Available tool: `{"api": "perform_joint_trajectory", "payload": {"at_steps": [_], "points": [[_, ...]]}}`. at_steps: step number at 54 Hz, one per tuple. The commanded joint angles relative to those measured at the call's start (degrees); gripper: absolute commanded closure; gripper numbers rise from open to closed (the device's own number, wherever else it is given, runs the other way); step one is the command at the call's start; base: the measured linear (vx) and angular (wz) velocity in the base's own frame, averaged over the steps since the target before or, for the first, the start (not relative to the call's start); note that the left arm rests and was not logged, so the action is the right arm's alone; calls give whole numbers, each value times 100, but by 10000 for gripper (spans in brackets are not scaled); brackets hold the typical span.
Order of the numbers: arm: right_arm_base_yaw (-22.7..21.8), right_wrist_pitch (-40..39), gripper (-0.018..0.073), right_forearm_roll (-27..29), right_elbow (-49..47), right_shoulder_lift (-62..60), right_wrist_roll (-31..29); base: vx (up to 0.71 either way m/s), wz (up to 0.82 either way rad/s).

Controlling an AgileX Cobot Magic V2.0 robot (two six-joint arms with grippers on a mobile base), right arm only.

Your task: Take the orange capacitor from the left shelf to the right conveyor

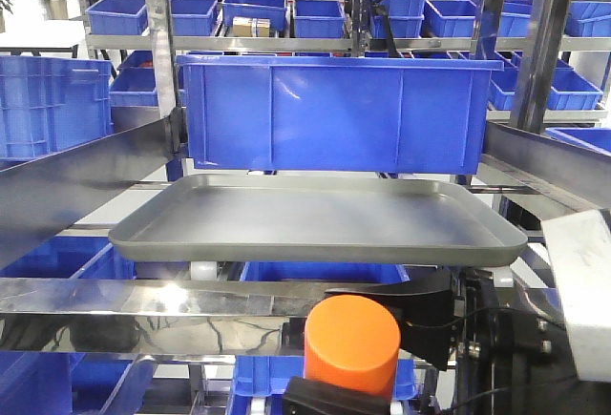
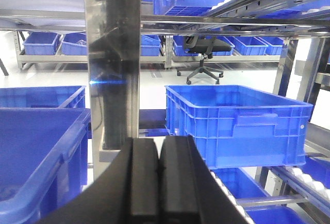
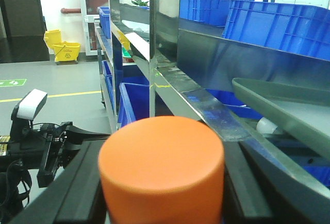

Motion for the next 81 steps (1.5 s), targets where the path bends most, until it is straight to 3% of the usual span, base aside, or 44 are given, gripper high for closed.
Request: {"api": "perform_joint_trajectory", "payload": {"at_steps": [1,81], "points": [[-7,168,570,495,-209,-78,-58,-1,0],[-7,158,570,495,-209,-78,-58,-13,10]]}}
